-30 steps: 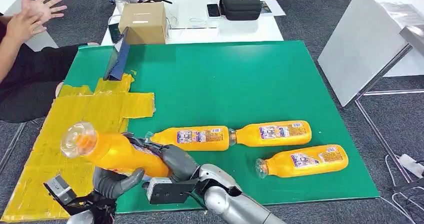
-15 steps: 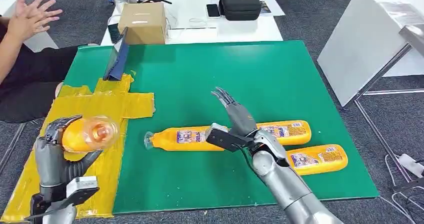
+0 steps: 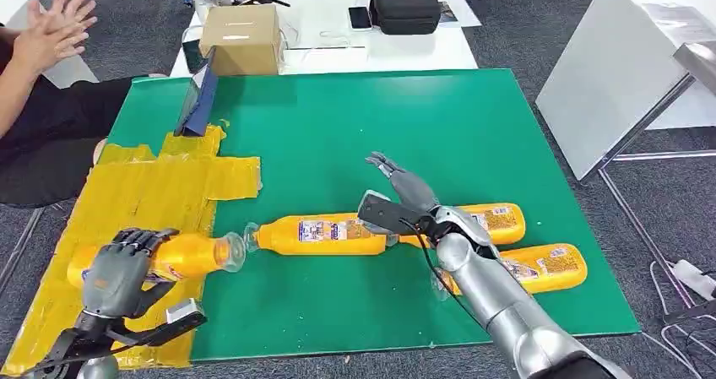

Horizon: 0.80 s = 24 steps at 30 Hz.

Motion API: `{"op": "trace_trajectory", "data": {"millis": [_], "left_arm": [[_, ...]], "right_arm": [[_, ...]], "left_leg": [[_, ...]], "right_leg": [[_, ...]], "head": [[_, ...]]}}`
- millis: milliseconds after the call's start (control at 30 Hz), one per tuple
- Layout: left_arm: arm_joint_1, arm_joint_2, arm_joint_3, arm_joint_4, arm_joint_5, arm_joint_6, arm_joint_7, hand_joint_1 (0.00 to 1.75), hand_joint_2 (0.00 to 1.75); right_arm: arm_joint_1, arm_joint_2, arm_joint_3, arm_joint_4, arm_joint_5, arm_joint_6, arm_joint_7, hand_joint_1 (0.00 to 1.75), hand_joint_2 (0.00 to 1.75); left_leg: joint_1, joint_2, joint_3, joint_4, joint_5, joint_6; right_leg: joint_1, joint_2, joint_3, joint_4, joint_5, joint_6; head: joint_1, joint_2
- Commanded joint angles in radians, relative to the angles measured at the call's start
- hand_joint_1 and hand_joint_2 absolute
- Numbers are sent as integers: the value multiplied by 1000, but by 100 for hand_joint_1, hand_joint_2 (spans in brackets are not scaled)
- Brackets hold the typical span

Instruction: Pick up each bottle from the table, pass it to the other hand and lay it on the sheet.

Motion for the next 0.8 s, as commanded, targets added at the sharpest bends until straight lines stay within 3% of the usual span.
{"op": "trace_trajectory", "data": {"millis": [33, 133, 333, 433, 467, 500, 533, 700, 800], "left_arm": [[-38, 294, -206, 216, 123, -250, -13, 175, 175], [-22, 351, -254, 174, 185, -296, -20, 175, 175], [-28, 353, -277, 169, 184, -303, -4, 175, 175], [-29, 387, -326, 150, 218, -315, 4, 175, 175], [-26, 381, -330, 140, 234, -303, -21, 0, 175], [-28, 364, -336, 127, 250, -296, -39, 0, 175], [-32, 359, -348, 124, 230, -285, -26, 0, 0], [-52, 267, -330, 93, 365, -296, -99, 0, 0], [-53, 261, -333, 90, 365, -297, -99, 0, 0]], "right_arm": [[-215, 114, 150, 370, 5, 34, 12, 0, 175], [-229, 153, 189, 409, 14, 29, 20, 0, 175], [-225, 162, 201, 417, 16, 27, 22, 0, 175], [-227, 182, 234, 436, 23, 38, 31, 0, 175], [-227, 190, 241, 439, 27, 45, 33, 0, 175], [-228, 202, 250, 443, 32, 49, 34, 0, 175], [-229, 211, 260, 450, 37, 50, 38, 0, 175], [-231, 236, 349, 494, 111, 74, 101, 0, 175], [-229, 238, 350, 495, 111, 72, 101, 0, 175]], "left_leg": [[0, 2, 2, 0, 0, -1], [1, 2, 1, 0, 0, -2], [2, 1, 3, 0, 0, -2], [3, 0, 3, 1, 0, -2], [2, 1, 2, 0, 0, -2], [2, 1, 2, 0, 0, -2], [2, 2, 3, 0, -1, -2], [1, -1, 2, 0, 0, -2], [2, -1, 4, -1, 0, -2]], "right_leg": [[0, 4, 0, 1, 0, -2], [1, 4, -1, 2, 0, -2], [2, 4, 1, 2, -1, -3], [2, 4, 2, 2, -2, -3], [2, 4, 1, 2, -1, -3], [2, 4, 1, 2, -1, -3], [2, 5, 2, 2, -1, -4], [1, 1, 1, 2, -1, -3], [1, 2, 2, 1, -1, -3]], "head": [[0, 0], [0, 0], [0, 0], [0, 0], [0, 0], [0, 0], [0, 0], [0, 0], [0, 0]]}}
